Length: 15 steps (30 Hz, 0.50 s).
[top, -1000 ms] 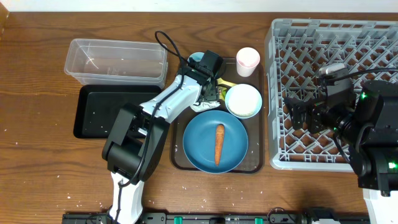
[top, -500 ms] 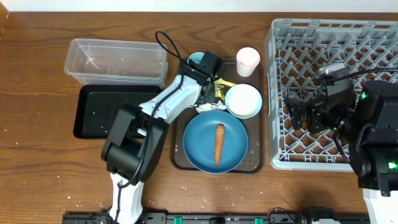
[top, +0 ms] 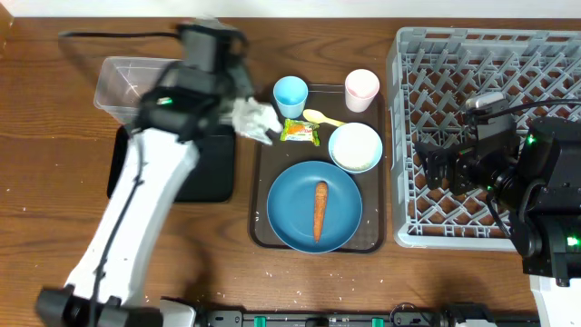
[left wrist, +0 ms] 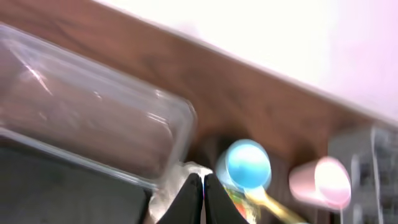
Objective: Sort waste into correct bins and load items into the dishwasher rack
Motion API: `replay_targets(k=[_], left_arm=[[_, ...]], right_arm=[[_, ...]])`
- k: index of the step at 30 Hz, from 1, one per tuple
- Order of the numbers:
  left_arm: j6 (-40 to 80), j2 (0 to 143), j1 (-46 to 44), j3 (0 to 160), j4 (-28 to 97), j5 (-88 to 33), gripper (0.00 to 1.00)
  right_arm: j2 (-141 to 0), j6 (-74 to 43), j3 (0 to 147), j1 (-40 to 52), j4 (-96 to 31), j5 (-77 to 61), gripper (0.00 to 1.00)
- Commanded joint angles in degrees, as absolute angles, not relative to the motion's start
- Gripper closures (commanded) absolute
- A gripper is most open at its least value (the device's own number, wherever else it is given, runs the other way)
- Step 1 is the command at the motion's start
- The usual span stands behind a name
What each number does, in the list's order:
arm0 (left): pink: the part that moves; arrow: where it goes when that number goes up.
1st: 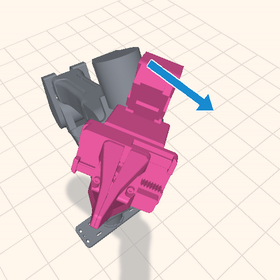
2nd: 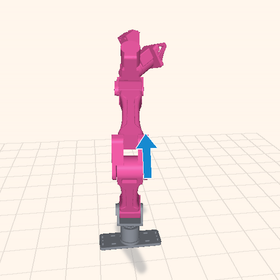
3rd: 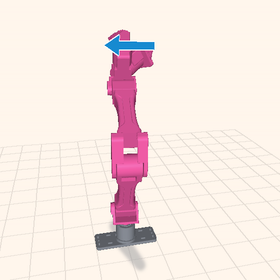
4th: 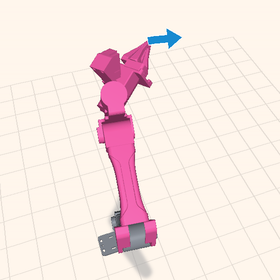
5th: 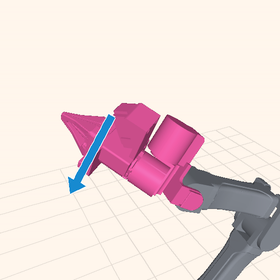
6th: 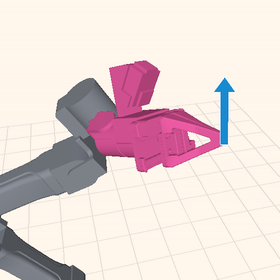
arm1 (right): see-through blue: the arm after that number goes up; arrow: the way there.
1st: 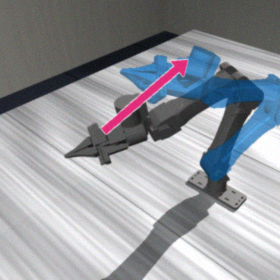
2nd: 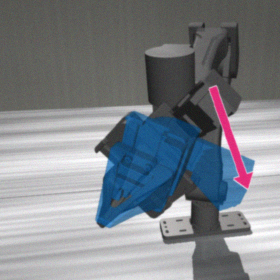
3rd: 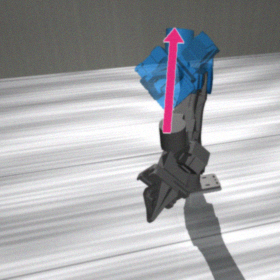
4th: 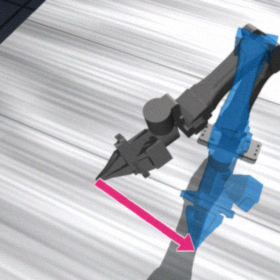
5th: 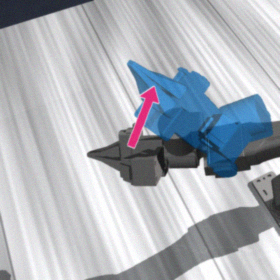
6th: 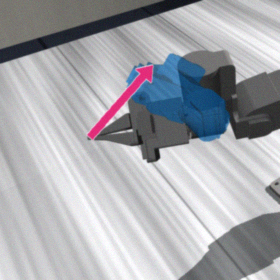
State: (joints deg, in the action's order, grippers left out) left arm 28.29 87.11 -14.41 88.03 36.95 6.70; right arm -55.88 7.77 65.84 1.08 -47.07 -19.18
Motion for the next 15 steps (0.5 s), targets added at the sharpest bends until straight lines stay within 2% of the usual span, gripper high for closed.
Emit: replay_targets(k=[1,6,10,12,13,15], left_arm=[[24.88,88.58,-10.39,88.09,33.47,8.45,0.94],[22.94,92.90,-6.87,88.09,27.07,8.38,0.94],[22.96,95.44,-7.01,88.09,29.85,7.40,0.92],[22.92,95.48,-7.86,88.09,33.76,6.09,0.83],[22.85,95.24,-8.29,88.09,36.12,5.69,0.71],[22.52,94.54,-9.41,88.09,41.63,4.19,0.58]], right_arm=[[-55.94,7.33,66.81,1.15,-46.94,-19.75,0.01],[-55.94,7.33,66.81,1.15,-46.98,-19.77,0.01],[-55.94,7.33,66.81,1.15,-47.03,-19.77,0.01],[-55.94,7.33,66.81,1.15,-46.96,-19.77,0.01],[-55.94,7.33,66.81,1.15,-46.94,-19.75,0.01],[-55.94,7.35,66.81,1.15,-46.96,-19.75,0.01]])
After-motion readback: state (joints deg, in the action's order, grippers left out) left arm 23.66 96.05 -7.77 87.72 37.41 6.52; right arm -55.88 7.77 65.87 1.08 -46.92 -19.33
